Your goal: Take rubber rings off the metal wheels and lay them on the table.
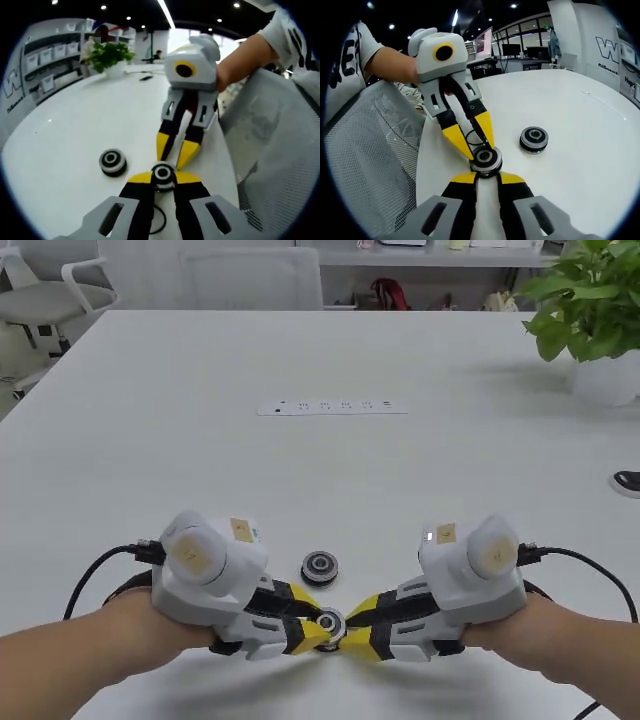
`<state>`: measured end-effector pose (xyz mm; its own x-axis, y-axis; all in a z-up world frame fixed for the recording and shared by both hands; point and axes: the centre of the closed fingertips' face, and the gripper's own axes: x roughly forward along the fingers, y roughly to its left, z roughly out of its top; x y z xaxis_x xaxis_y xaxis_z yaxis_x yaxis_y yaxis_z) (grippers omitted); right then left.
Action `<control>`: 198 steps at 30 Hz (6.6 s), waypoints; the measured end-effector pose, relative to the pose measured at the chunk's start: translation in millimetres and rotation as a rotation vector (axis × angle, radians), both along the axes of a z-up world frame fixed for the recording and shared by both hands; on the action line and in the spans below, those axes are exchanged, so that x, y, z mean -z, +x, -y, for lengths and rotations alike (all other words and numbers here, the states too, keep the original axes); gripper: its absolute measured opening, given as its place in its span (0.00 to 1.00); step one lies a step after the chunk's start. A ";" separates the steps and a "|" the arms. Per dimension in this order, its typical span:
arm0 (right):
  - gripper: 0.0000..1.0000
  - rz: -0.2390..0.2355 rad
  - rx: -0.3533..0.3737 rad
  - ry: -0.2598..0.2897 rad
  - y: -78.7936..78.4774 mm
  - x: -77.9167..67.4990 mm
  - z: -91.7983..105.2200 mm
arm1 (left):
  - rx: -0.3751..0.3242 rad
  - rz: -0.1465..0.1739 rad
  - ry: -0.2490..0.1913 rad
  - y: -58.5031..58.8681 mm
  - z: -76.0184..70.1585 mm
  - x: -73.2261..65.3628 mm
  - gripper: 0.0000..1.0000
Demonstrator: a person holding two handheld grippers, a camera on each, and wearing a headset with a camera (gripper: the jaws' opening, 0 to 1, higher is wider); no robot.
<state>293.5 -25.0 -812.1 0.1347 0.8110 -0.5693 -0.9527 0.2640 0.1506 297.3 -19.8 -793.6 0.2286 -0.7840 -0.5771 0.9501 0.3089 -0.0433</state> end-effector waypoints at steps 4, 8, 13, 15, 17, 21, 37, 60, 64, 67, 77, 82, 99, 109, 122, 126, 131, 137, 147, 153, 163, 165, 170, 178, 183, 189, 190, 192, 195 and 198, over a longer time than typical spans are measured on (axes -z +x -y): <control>0.10 -0.001 0.000 -0.003 -0.1 0.4 0.7 | 0.008 0.022 0.014 0.0 0.6 0.5 0.14; 0.09 -0.004 0.003 -0.004 0.2 0.2 0.9 | 0.005 0.040 0.026 0.5 1.5 0.7 0.14; 0.04 -0.016 0.009 -0.007 -0.3 1.1 2.8 | 0.006 0.048 0.030 0.4 1.1 0.8 0.14; 0.02 -0.019 0.014 -0.004 -0.8 1.0 2.9 | 0.007 0.051 0.032 0.4 1.0 0.8 0.14; 0.02 -0.027 0.021 -0.002 -0.6 1.3 3.1 | 0.007 0.059 0.036 0.0 1.2 0.8 0.14; 0.00 -0.055 0.044 0.005 1.4 0.7 3.7 | -0.002 0.062 0.035 0.2 0.8 0.5 0.14; 0.00 -0.195 0.165 0.107 10.7 -7.1 11.0 | -0.007 0.074 0.055 0.2 1.5 1.7 0.13; 0.00 -0.268 0.198 0.188 9.1 -18.1 4.4 | -0.013 0.082 0.083 0.4 2.9 2.0 0.12; 0.00 -0.265 0.190 0.188 7.6 -19.3 2.6 | -0.013 0.090 0.091 -0.1 3.2 2.0 0.12; 0.00 -0.262 0.181 0.187 5.6 -20.9 0.1 | -0.016 0.089 0.090 -0.1 3.0 1.9 0.12; 0.00 -0.262 0.156 0.201 1.0 -24.5 -5.0 | -0.018 0.087 0.089 -0.4 2.8 1.7 0.12; 0.00 -0.277 0.132 0.239 -3.0 -31.1 -11.0 | -0.020 0.087 0.089 -0.4 2.8 1.6 0.12; 0.00 -0.236 0.146 0.194 1.7 -22.7 -3.4 | -0.022 0.087 0.061 0.4 3.0 1.8 0.13; 0.00 -0.232 0.150 0.187 2.9 -21.6 -1.8 | -0.022 0.042 0.031 -2.8 3.8 0.0 0.18; 0.00 -0.227 0.159 0.190 4.7 -23.3 -0.1 | 0.006 0.064 0.022 -6.6 3.0 -6.3 0.26; 0.00 -0.229 0.162 0.193 5.5 -23.3 0.5 | 0.007 0.058 0.014 -8.4 0.7 -9.5 0.28; 0.00 -0.230 0.163 0.196 5.7 -23.8 0.3 | 0.010 0.062 0.005 -10.6 -2.1 -13.6 0.32; 0.00 -0.230 0.164 0.197 5.8 -24.0 0.3 | 0.000 0.068 -0.015 -10.2 -4.8 -21.4 0.37; 0.00 -0.231 0.167 0.197 5.6 -23.9 1.5 | -0.002 0.065 -0.030 -14.0 -9.5 -26.1 0.46; 0.00 -0.231 0.167 0.198 5.9 -24.5 1.4 | -0.011 0.068 -0.040 -14.1 -13.1 -30.1 0.50; 0.00 -0.232 0.167 0.196 5.4 -25.1 1.6 | -0.032 0.075 -0.046 -13.5 -24.3 -33.4 0.55; 0.00 -0.231 0.166 0.196 5.6 -25.0 1.6 | -0.040 0.073 -0.050 -13.6 -26.5 -34.3 0.56; 0.00 -0.231 0.166 0.197 5.6 -26.1 1.6 | -0.052 0.075 -0.060 -15.2 -30.5 -37.0 0.60; 0.00 -0.232 0.169 0.198 6.0 -25.7 2.6 | -0.073 0.075 -0.060 -16.7 -41.4 -36.4 0.64; 0.00 -0.233 0.168 0.199 6.1 -26.4 2.6 | -0.082 0.079 -0.062 -17.1 -46.4 -38.0 0.66; 0.00 -0.232 0.165 0.202 6.6 -28.4 2.3 | -0.096 0.088 -0.071 -16.8 -52.8 -42.9 0.69; 0.00 -0.232 0.164 0.202 6.5 -28.8 2.2 | -0.098 0.088 -0.071 -16.8 -53.9 -43.2 0.69; 0.00 -0.232 0.163 0.205 6.4 -29.9 1.9 | -0.103 0.088 -0.071 -16.9 -56.4 -43.4 0.70; 0.00 -0.232 0.158 0.205 5.6 -30.7 1.5 | -0.109 0.087 -0.071 -17.6 -60.1 -43.2 0.71; 0.00 -0.232 0.155 0.206 4.6 -32.6 0.8 | -0.115 0.088 -0.075 -18.5 -62.0 -43.8 0.72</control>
